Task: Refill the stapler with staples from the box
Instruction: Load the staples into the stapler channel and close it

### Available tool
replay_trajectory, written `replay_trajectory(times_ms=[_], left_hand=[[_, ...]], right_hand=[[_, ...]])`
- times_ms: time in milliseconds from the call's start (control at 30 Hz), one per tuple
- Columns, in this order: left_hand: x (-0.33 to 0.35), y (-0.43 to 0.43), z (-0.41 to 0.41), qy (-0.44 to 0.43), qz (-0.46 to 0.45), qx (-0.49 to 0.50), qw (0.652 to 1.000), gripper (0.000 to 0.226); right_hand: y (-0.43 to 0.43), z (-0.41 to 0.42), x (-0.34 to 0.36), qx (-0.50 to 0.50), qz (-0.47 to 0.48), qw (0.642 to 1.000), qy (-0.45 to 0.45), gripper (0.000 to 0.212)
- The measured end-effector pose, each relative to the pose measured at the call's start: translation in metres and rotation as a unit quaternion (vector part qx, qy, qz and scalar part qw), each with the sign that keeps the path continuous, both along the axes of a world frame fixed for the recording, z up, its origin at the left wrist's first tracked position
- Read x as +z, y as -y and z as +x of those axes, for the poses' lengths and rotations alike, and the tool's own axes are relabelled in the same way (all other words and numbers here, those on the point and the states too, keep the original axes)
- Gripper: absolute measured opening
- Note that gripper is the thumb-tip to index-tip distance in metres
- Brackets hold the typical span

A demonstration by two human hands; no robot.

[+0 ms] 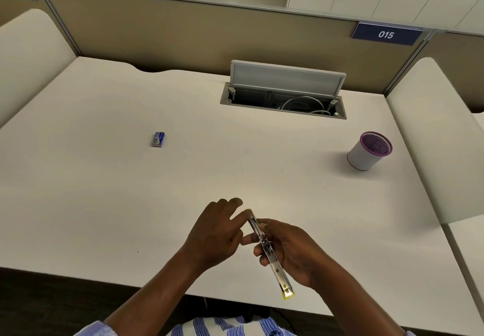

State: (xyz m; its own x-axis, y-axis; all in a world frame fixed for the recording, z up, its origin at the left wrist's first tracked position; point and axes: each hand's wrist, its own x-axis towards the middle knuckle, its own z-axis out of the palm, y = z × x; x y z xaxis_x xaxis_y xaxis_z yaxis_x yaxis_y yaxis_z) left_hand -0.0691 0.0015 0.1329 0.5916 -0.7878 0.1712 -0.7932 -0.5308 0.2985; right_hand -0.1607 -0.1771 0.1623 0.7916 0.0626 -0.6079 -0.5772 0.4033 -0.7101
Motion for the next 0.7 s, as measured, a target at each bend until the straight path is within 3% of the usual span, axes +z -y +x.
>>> replay_trajectory(times_ms=[200,433,700], left_hand=[[-0.0011,0.0045,-0.0074,-0.034,-0.039,0.005,0.999,0.047],[-0.0051,0.0059,-0.0063,-0.005,-0.034,0.027,0.999,0.044],[-0.0077,0.0020,-0.0097,-0.007,-0.095,-0.006,0.995,0.040]], right_hand=[[0.0020,0.0013,-0.0016,-0.021,0.006,1.000,-0.004,0.032],[0.0023,0.0008,-0.0050,-0.026,0.002,1.000,-0.013,0.033],[0.0021,0.0005,-0.0002,-0.021,-0.010,1.000,0.003,0.031]])
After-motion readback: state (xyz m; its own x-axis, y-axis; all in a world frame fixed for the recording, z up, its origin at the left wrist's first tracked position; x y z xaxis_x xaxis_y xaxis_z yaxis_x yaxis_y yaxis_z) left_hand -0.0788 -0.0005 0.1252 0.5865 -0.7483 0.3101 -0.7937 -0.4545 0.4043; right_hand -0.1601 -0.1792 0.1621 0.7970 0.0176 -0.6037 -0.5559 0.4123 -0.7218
